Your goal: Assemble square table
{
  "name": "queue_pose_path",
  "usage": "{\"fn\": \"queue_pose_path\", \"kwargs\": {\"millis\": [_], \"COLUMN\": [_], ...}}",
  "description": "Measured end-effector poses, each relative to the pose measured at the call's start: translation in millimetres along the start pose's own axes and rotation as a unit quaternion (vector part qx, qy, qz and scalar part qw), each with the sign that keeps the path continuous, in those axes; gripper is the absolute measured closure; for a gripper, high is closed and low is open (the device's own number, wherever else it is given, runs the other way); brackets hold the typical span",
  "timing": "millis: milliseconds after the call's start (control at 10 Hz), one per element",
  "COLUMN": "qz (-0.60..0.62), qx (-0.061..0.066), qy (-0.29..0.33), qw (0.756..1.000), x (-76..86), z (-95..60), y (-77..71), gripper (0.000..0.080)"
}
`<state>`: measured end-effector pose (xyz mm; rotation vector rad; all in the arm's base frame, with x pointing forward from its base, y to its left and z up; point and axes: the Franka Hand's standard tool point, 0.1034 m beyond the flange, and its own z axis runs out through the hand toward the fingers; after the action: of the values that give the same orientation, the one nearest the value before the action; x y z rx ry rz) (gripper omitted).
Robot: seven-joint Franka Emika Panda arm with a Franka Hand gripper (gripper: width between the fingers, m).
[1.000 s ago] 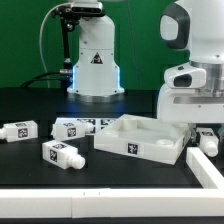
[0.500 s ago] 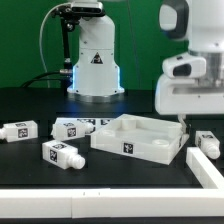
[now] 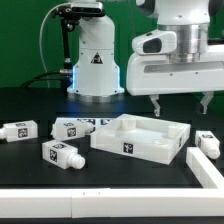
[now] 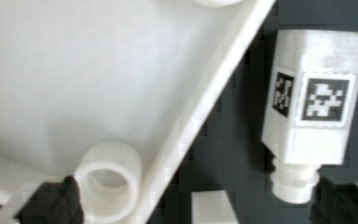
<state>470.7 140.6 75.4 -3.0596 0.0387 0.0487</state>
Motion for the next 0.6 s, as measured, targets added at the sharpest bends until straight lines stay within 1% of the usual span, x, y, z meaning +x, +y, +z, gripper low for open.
{"fn": "queue_pose_path", "kwargs": {"millis": [200, 300, 400, 500, 600], "qz": [0.001, 0.008, 0.050, 0.067, 0.059], "qx": [0.000, -0.001, -0.006, -0.011, -0.009], "qy": [0.000, -0.001, 0.003, 0.010, 0.013], "qw": [1.000, 1.000, 0.999, 0.998, 0.998], "x": [0.1, -2.2, -14.5, -27.2, -29.9], "z": [0.2, 0.1, 0.0, 3.6, 7.5], "y": [0.9, 4.8, 22.4, 40.6, 50.9], "gripper": [0.0151, 0.0151, 0.0151, 0.0151, 0.0151]}}
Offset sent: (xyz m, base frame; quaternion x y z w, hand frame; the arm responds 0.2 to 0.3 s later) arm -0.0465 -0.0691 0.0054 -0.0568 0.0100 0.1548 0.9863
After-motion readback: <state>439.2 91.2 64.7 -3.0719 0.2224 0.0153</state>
